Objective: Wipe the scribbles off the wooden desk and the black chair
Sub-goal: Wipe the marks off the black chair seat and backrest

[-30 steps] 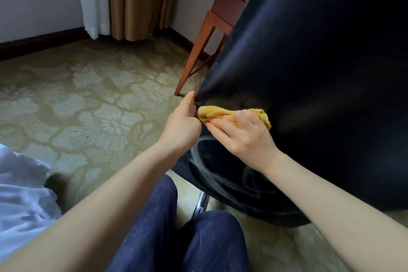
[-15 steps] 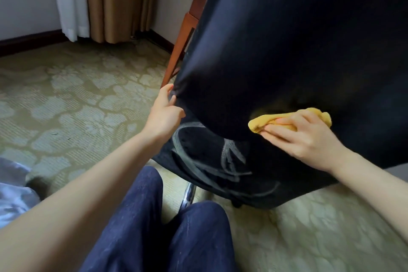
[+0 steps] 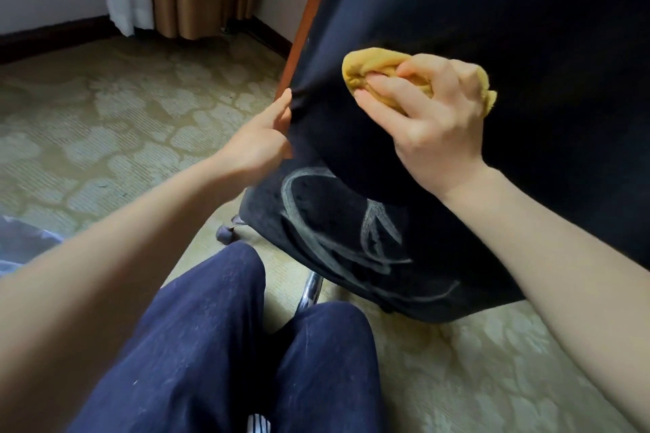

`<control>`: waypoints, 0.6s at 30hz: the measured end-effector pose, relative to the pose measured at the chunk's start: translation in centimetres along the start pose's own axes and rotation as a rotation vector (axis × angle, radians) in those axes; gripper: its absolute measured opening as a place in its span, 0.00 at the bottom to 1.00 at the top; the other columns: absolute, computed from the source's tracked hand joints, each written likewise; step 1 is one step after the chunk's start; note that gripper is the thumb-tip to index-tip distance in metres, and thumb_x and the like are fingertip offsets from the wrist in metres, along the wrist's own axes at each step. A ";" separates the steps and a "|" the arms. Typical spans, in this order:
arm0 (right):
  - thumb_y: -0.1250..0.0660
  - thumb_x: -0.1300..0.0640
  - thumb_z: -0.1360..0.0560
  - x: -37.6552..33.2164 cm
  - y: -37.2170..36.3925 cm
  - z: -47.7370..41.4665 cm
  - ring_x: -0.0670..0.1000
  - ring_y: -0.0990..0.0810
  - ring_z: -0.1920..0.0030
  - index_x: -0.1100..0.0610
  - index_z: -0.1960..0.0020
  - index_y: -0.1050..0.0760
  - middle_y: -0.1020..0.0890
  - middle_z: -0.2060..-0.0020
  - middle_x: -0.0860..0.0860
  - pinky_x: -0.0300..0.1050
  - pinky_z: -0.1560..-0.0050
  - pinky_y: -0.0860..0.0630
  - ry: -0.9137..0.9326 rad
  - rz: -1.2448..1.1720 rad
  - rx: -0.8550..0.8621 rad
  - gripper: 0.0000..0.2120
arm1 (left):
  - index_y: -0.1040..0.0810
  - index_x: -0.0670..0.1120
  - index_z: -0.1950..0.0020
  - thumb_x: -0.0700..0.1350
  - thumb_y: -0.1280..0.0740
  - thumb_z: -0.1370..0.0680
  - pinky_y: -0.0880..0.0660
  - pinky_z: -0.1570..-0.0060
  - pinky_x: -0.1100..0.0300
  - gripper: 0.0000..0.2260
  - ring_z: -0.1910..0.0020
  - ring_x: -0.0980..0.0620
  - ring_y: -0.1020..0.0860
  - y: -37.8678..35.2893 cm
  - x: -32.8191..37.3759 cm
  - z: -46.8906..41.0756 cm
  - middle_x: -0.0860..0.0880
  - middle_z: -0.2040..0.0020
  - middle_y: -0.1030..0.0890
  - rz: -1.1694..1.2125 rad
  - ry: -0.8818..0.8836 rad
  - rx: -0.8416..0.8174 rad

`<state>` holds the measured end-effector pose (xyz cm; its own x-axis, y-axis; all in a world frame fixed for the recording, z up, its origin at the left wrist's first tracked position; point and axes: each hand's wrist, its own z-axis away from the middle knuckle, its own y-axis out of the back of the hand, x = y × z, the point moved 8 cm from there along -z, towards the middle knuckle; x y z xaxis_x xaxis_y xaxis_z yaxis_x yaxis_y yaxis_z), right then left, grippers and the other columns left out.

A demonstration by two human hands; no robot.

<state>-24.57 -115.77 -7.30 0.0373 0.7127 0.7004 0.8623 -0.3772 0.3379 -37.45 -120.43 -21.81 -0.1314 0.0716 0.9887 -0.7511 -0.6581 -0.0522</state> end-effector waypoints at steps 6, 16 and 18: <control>0.33 0.64 0.26 -5.4 -6.6 2.4 0.52 0.24 0.55 0.54 0.60 0.18 0.18 0.62 0.46 0.46 0.58 0.33 0.058 -0.066 -0.202 0.09 | 0.51 0.48 0.22 0.22 0.49 0.26 0.32 0.63 0.75 0.37 0.32 0.58 0.35 1.5 0.4 -2.4 0.48 0.25 0.40 -0.016 0.010 -0.031; 0.28 0.65 0.32 -11.1 -10.9 9.5 0.54 0.23 0.57 0.57 0.65 0.19 0.19 0.62 0.49 0.46 0.56 0.36 0.094 -0.223 -0.511 0.05 | 0.49 0.50 0.23 0.36 0.44 0.42 0.33 0.50 0.72 0.46 0.41 0.65 0.34 1.6 1.2 -4.8 0.63 0.36 0.32 -0.045 -0.063 0.049; 0.25 0.63 0.36 -11.5 -10.6 11.0 0.53 0.25 0.56 0.55 0.66 0.18 0.19 0.61 0.48 0.46 0.54 0.37 0.155 -0.222 -0.637 0.04 | 0.51 0.53 0.22 0.33 0.43 0.36 0.31 0.48 0.68 0.44 0.44 0.64 0.30 1.0 0.6 -4.6 0.57 0.26 0.39 -0.027 -0.064 0.089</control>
<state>-28.56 -113.48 -25.89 -0.2191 0.7384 0.6378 0.3744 -0.5400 0.7538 -41.30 -117.58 -21.87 -0.0682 0.0445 0.9967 -0.6929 -0.7209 -0.0153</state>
